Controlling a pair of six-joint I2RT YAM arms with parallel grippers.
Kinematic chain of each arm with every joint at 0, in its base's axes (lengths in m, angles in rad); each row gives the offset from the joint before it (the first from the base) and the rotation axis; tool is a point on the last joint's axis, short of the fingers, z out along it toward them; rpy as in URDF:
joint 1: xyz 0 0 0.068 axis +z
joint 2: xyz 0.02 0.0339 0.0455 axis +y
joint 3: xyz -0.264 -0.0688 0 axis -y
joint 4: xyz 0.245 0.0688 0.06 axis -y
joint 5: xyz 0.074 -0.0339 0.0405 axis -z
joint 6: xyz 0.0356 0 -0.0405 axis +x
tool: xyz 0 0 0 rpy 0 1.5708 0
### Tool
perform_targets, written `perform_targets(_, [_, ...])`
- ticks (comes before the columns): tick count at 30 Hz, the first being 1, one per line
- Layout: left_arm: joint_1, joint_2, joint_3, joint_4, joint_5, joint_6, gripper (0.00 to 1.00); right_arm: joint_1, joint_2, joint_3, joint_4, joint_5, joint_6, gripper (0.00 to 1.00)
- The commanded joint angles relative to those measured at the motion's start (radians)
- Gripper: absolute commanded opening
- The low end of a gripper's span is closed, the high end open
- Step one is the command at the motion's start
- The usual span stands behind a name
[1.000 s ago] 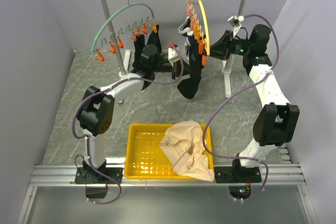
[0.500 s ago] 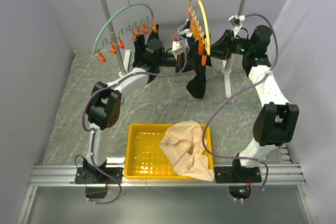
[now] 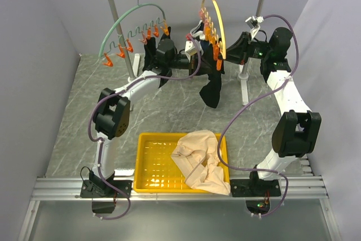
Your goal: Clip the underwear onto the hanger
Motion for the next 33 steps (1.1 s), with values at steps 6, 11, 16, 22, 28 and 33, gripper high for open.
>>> perform_targets(6, [-0.009,0.03,0.078,-0.024,0.054,0.022,0.0,0.009,-0.022,0.02,0.049,-0.009,-0.003,0.0])
perform_targets(11, [-0.018,0.036,0.096,-0.118,0.08,0.103,0.0,0.01,-0.017,0.021,0.06,-0.009,0.008,0.0])
perform_targets(16, [-0.025,0.041,0.124,-0.125,0.077,0.115,0.0,0.013,-0.014,0.015,0.058,-0.012,0.005,0.0])
perform_targets(22, [-0.025,0.041,0.136,-0.073,0.08,0.072,0.0,0.016,-0.014,0.02,0.035,-0.009,-0.02,0.0])
perform_targets(28, [-0.025,0.033,0.138,-0.063,0.077,0.069,0.0,0.016,-0.014,0.032,-0.009,-0.012,-0.05,0.0])
perform_targets(33, [-0.02,0.033,0.124,-0.015,0.055,0.031,0.0,0.016,-0.017,0.029,-0.023,-0.016,-0.058,0.0])
